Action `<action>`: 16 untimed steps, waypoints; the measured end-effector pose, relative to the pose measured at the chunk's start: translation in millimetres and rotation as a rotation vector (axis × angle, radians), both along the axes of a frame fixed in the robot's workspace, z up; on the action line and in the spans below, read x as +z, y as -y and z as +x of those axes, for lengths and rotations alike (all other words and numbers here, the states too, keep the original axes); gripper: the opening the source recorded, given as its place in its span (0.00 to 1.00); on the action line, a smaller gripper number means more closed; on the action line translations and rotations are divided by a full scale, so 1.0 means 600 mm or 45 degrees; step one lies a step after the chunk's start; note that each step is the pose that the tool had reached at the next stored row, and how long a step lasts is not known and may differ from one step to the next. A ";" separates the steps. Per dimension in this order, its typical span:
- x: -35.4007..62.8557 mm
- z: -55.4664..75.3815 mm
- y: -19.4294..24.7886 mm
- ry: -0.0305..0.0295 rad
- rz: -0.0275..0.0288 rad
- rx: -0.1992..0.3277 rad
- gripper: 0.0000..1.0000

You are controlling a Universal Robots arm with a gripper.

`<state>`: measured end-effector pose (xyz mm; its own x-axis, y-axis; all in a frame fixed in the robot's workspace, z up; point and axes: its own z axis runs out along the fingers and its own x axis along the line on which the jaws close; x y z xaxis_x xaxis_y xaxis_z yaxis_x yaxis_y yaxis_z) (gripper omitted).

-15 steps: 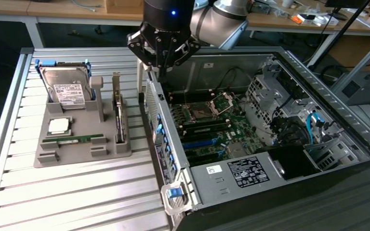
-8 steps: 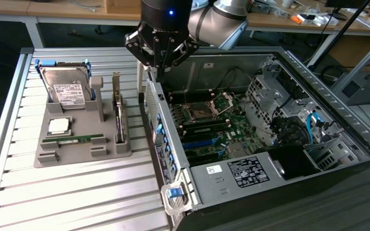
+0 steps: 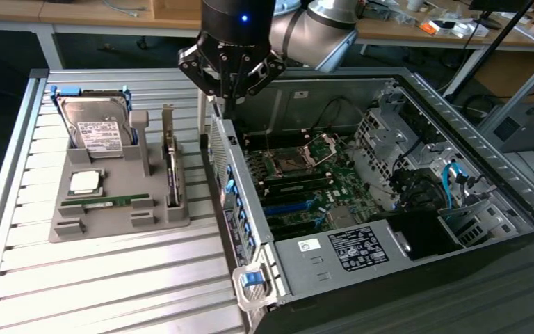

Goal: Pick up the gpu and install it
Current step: 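Reach for the gpu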

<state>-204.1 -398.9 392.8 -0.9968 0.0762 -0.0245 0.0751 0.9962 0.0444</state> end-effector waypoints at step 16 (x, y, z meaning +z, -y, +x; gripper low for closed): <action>0.000 -0.009 0.0000 0.0000 0.0000 0.000 0.11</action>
<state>-209.4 -398.9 392.7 -0.9968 0.0762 -0.0244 0.0751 0.9962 0.0443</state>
